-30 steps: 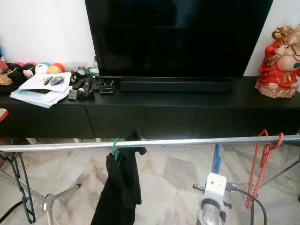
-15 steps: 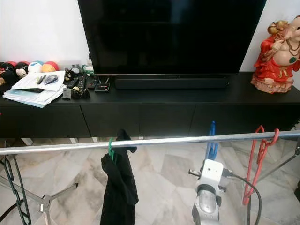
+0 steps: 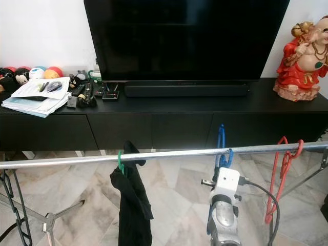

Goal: Hang hanger

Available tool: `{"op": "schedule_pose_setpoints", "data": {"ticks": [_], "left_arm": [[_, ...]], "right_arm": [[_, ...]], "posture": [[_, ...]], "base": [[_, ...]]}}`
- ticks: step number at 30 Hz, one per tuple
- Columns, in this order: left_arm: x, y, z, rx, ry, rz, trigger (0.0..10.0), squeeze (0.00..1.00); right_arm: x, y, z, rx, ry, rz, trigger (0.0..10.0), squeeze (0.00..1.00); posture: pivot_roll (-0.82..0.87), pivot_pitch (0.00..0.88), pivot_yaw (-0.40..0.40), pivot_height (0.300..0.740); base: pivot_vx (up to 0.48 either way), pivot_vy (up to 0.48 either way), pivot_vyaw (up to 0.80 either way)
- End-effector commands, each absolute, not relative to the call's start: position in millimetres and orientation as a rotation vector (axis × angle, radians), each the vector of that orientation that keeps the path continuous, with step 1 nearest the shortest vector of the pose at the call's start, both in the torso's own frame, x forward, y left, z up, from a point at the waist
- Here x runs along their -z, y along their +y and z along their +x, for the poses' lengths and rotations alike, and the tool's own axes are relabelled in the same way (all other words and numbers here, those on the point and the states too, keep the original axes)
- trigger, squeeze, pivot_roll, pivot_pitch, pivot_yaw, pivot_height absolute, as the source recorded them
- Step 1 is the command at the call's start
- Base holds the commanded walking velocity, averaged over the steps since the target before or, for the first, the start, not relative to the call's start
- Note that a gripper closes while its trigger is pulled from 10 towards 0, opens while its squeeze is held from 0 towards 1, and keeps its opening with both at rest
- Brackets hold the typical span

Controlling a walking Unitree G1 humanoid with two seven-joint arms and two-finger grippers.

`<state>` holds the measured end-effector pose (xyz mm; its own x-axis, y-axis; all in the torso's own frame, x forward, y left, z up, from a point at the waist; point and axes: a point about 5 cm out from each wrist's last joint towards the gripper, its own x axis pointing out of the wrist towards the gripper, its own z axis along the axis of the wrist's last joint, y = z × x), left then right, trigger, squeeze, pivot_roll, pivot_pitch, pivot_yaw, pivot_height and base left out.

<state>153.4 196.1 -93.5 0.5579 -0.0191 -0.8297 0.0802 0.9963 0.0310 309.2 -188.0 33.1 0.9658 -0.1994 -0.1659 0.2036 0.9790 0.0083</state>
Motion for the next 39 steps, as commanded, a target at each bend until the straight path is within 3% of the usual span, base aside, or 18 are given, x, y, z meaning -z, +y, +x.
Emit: {"op": "schedule_pose_setpoints", "data": {"ticks": [1, 23, 24, 39], "left_arm": [[96, 197, 148, 0.052, 1.005, 0.079, 10.0, 0.0], [88, 209, 161, 0.053, 0.969, 0.083, 10.0, 0.0], [89, 216, 156, 0.048, 0.973, 0.083, 10.0, 0.0], [94, 243, 114, 0.031, 1.02, 0.084, 10.0, 0.0]], "right_arm": [[-40, -184, 315, 0.176, 0.144, 0.022, 10.0, 0.0], [-29, -166, 316, 0.027, 0.268, -0.001, 10.0, 0.0], [-28, -166, 315, 0.03, 0.266, 0.005, 10.0, 0.99], [-36, -169, 300, 0.09, 0.093, 0.037, 10.0, 1.0]], "posture": [[0.15, 0.032, 0.006, 0.74], [0.15, 0.036, 0.004, 0.74], [0.15, 0.037, 0.004, 0.74], [0.14, 0.041, 0.004, 0.74]], "base": [[0.0, 0.0, 0.0], [0.0, 0.0, 0.0], [0.0, 0.0, 0.0], [0.0, 0.0, 0.0]]}}
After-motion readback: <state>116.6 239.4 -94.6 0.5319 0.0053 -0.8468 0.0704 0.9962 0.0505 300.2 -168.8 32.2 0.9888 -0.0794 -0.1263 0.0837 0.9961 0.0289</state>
